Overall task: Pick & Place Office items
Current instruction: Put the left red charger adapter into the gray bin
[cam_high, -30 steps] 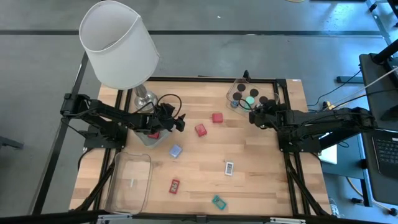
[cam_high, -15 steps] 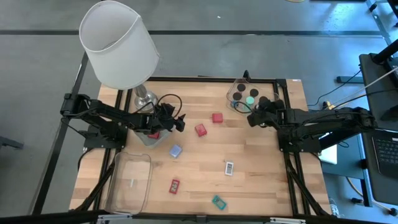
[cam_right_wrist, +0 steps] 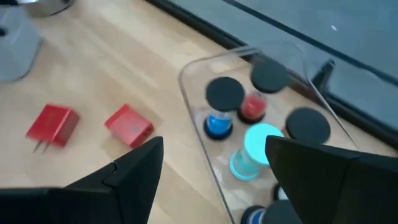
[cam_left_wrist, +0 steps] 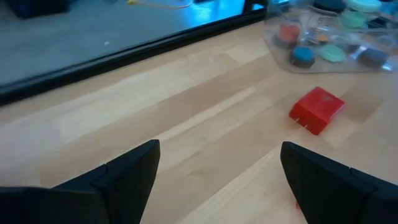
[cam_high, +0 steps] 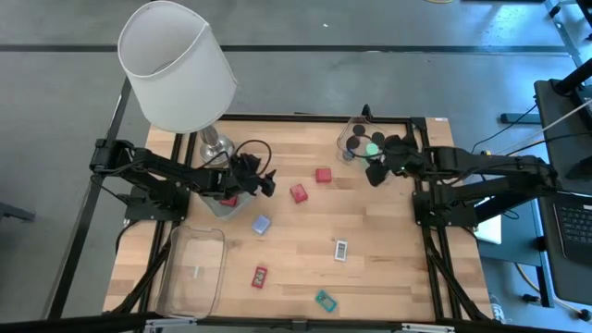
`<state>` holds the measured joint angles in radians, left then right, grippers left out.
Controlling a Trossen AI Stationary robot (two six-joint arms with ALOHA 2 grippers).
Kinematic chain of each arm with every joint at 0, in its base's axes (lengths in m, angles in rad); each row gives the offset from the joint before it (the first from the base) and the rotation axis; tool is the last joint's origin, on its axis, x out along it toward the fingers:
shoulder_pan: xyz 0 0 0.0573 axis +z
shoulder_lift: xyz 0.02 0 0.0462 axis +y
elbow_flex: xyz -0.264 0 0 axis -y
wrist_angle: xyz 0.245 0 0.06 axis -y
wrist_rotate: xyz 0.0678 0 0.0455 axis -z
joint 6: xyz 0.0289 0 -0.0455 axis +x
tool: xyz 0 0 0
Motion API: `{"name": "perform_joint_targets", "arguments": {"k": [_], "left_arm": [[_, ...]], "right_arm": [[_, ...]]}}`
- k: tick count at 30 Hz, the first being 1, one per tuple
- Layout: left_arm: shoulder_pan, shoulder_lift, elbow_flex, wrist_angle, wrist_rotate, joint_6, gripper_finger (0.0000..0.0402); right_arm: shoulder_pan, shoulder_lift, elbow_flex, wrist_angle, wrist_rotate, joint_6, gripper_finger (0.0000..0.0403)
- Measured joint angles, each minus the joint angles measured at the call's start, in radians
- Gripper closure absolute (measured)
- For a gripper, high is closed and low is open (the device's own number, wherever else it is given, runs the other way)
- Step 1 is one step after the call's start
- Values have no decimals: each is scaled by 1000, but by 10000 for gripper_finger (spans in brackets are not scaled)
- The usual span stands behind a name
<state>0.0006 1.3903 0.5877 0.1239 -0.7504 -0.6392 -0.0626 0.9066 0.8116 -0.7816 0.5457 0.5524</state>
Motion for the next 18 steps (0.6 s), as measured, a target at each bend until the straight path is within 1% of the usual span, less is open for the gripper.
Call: {"name": "perform_joint_targets", "arguments": {"k": [2,4,8,10,12,14,18], "left_arm": [[0,0,0,42,30,71,71],[0,0,0,98,91,162,71],[0,0,0,227,287,390,71],[0,0,0,286,365,494,71],[-1,0,0,345,393,563,71],[0,0,0,383,397,608,71],[0,19,0,388,429,657,71]], "right_arm": [[6,0,6,-2,-12,-48,118],[10,0,7,-2,-15,-94,118],[14,0,7,-20,-16,-155,118],[14,0,7,-28,-15,-176,118],[14,0,7,-29,-15,-199,118],[14,0,7,-29,-14,-224,118],[14,0,7,-27,-13,-247,118]]}}
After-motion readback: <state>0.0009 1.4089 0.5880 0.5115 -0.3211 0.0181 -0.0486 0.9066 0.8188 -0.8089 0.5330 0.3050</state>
